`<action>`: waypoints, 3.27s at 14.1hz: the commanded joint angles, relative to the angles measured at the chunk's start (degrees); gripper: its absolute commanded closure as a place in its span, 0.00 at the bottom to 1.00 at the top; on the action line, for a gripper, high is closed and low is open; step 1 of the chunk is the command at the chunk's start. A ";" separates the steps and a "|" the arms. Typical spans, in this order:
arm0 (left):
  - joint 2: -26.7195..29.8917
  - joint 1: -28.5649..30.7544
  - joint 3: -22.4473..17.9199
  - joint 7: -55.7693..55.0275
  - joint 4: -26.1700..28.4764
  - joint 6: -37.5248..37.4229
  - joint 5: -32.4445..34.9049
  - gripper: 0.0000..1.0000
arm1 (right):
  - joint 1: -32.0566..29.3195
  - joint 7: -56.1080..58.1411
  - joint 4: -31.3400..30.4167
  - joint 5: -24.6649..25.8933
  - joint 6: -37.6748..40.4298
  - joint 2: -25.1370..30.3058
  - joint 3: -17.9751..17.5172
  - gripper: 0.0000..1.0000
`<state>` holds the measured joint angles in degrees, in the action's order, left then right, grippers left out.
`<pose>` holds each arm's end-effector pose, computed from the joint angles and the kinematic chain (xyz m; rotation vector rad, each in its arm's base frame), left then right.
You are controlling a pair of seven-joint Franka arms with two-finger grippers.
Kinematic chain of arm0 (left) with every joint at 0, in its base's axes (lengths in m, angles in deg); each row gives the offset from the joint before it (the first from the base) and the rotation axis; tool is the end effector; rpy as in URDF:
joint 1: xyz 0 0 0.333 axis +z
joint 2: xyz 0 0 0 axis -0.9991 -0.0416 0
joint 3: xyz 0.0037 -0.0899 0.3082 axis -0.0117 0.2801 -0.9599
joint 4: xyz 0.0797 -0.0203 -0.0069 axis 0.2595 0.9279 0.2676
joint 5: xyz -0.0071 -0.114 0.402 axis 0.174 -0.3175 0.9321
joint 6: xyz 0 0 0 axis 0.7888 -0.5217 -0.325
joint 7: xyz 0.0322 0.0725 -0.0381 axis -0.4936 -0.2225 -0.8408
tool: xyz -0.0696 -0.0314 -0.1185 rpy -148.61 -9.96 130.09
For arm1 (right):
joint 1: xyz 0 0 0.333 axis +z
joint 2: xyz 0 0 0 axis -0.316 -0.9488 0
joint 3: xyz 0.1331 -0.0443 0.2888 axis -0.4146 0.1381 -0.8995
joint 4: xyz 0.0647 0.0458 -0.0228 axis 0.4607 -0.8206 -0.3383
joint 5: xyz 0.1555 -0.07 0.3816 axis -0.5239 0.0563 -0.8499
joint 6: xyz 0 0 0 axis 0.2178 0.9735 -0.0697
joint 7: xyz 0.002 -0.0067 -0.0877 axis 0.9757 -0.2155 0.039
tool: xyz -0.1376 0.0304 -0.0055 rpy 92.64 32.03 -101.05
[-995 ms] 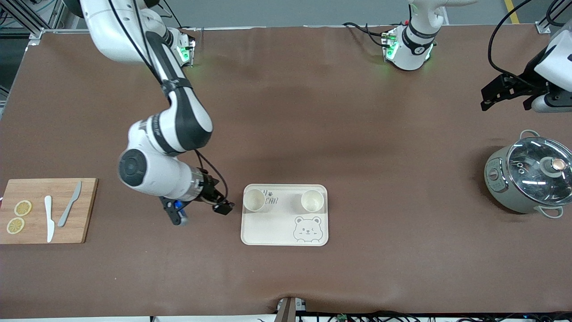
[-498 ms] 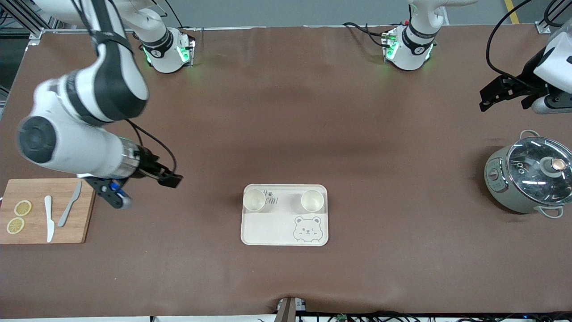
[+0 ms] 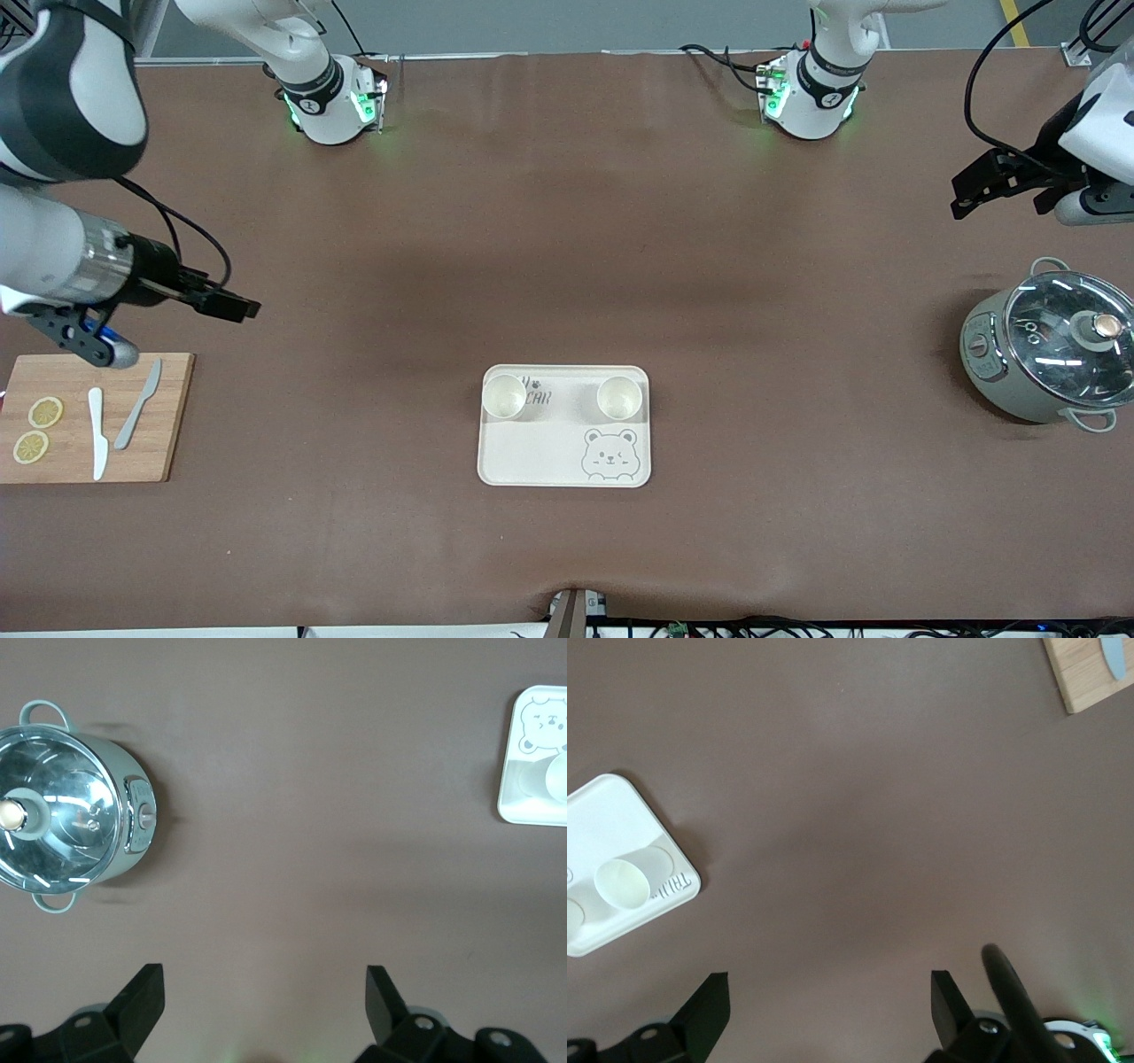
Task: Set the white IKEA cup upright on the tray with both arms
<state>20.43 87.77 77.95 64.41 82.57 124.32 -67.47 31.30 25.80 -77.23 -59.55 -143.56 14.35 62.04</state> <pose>0.5499 -0.0484 0.6129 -3.1149 -0.0613 0.0167 0.6230 0.0569 0.5124 -2.9214 0.7011 0.3075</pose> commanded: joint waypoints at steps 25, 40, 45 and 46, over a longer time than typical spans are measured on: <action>0.51 0.28 0.43 -0.22 -3.32 -5.18 1.25 0.00 | -6.64 32.10 -5.41 11.30 -2.37 16.05 -2.25 0.00; 0.42 0.37 -0.01 -0.22 -4.37 -6.06 1.25 0.00 | -9.97 31.83 -5.32 11.21 -2.72 14.91 -4.88 0.00; 0.59 0.37 -0.10 -0.22 -4.37 -7.29 1.34 0.00 | -11.12 32.45 -5.41 11.21 -2.55 14.82 -5.06 0.00; 0.59 0.37 -0.10 -0.22 -4.37 -7.29 1.34 0.00 | -11.12 32.45 -5.41 11.21 -2.46 14.82 -5.06 0.00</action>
<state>21.43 87.96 77.61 64.40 79.60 118.30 -67.46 21.83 57.55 -84.01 -48.44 -146.66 29.83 58.29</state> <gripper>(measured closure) 0.000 0.000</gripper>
